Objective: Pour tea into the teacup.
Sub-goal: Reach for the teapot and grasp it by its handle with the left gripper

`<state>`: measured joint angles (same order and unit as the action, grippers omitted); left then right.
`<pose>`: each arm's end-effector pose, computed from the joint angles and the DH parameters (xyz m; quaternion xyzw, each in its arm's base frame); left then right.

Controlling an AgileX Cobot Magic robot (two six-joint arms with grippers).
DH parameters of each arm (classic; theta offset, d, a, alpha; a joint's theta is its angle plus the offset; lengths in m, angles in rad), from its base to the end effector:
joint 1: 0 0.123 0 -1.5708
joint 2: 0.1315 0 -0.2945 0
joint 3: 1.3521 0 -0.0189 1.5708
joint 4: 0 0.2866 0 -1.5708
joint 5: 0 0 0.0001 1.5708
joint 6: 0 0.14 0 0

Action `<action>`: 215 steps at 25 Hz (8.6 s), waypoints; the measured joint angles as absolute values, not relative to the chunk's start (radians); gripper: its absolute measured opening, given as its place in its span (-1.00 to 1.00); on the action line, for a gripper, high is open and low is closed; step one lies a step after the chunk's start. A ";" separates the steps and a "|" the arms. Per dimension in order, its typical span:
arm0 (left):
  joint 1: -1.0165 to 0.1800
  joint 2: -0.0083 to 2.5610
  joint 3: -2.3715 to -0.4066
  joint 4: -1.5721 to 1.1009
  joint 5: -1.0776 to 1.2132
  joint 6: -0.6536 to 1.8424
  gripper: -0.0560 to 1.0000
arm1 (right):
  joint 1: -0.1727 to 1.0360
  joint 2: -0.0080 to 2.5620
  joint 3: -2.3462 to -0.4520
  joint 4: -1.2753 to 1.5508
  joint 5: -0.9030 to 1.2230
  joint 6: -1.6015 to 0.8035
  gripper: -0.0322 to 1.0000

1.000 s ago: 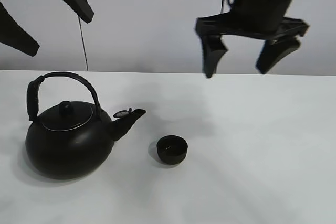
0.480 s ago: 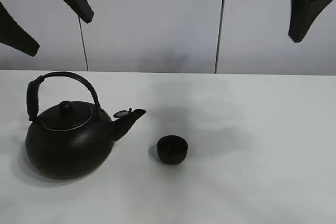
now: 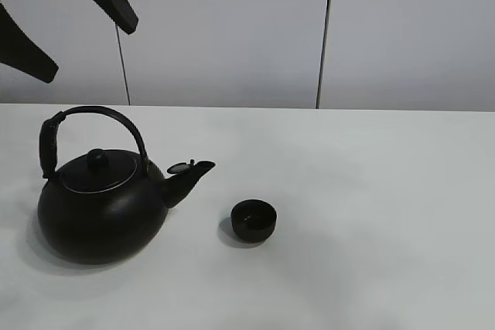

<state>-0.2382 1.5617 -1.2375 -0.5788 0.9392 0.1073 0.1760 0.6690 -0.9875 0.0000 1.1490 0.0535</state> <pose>0.3518 -0.1491 0.2550 0.0433 0.9465 -0.2706 0.1705 0.1514 0.0269 0.3700 -0.0560 0.9139 0.0460 0.3994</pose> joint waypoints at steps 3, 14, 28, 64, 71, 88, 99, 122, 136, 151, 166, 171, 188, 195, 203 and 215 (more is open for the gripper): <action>-0.238 1.562 -1.237 -0.579 0.939 0.107 0.42 | 0.176 0.444 -0.847 0.000 1.149 0.079 0.25; -0.238 1.562 -1.237 -0.579 0.939 0.107 0.42 | 0.176 -0.015 -0.474 0.000 1.098 0.041 0.25; -0.238 1.562 -1.237 -0.579 0.938 0.107 0.42 | 0.176 0.068 -0.467 0.000 1.082 0.010 0.25; -0.215 1.272 -0.981 -0.230 0.122 0.291 0.32 | 0.176 0.068 -0.467 0.000 1.081 0.010 0.25; -0.242 1.211 -0.535 -0.217 -0.509 0.246 0.31 | 0.176 0.068 -0.467 0.000 1.081 0.010 0.25; -0.243 1.208 -0.110 0.076 -0.916 0.125 0.31 | 0.176 0.068 -0.467 0.009 1.080 0.010 0.25; -0.244 1.342 -0.108 0.148 -0.890 0.060 0.31 | 0.176 0.068 -0.467 0.009 1.080 0.010 0.25; -0.244 1.727 -0.193 0.110 -1.138 0.050 0.31 | 0.176 0.068 -0.467 0.009 1.080 0.010 0.25; -0.244 1.773 -0.251 0.097 -1.149 0.048 0.28 | 0.176 0.068 -0.467 0.009 1.080 0.010 0.25; -0.244 1.778 -0.309 0.084 -1.095 0.023 0.25 | 0.176 0.068 -0.467 0.009 1.079 0.010 0.25; -0.249 1.778 -0.345 0.126 -1.025 0.010 -0.47 | 0.176 0.068 -0.467 0.009 1.079 0.010 0.25; -0.247 1.778 -0.347 0.102 -1.019 0.022 -0.65 | 0.176 0.068 -0.467 0.009 1.080 0.010 0.25; -0.247 1.779 -0.395 0.137 -0.965 0.077 -0.66 | 0.176 0.068 -0.467 0.009 1.080 0.010 0.25; -0.247 1.766 -0.459 0.158 -0.851 0.087 -0.67 | 0.176 0.068 -0.467 0.009 1.080 0.010 0.25; -0.247 1.743 -0.463 0.185 -0.794 0.133 -0.68 | 0.176 0.068 -0.467 0.009 1.079 0.009 0.25; -0.247 1.743 -0.552 0.216 -0.680 0.150 -0.69 | 0.176 0.068 -0.467 0.009 1.079 0.009 0.25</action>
<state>-0.2468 1.7430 -0.5516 0.2160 -0.6797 0.1499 0.1760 0.0680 -0.4668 0.0085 1.0792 0.0091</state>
